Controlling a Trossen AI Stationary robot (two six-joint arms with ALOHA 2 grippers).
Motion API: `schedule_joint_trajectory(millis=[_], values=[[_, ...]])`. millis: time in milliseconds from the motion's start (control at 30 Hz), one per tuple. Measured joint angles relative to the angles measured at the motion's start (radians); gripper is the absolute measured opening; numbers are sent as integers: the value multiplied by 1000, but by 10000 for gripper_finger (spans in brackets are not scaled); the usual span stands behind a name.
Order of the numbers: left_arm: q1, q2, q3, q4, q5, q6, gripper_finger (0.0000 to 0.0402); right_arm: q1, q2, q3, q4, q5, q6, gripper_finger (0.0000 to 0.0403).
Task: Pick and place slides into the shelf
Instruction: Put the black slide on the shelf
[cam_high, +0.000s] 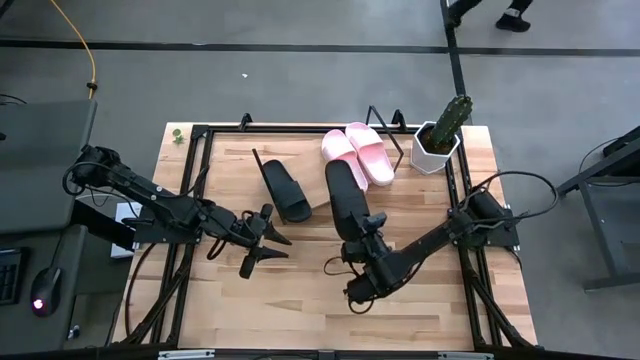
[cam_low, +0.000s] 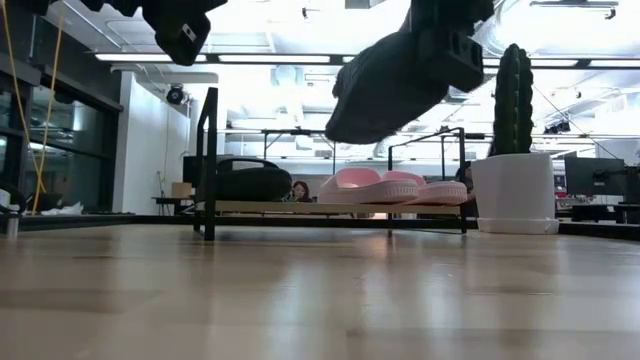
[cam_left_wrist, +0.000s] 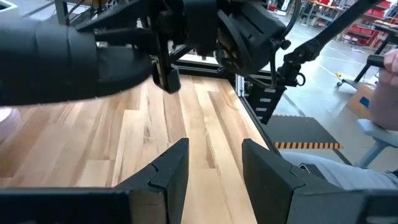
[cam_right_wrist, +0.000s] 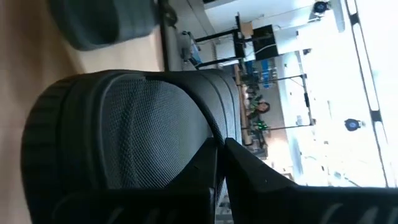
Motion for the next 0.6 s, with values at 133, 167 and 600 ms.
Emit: schedule_joint_trajectory(millis=[133,167,600], values=[[-1,0,0,1,4,5,134,-7,-25,-1,-17,51,1,0],[-1,0,0,1,5,6,134,-8,-36,-1,-18,58,-1,0],[-1,0,0,3,-2,36,134,-5,-125,-1,-75,57,-59,0]])
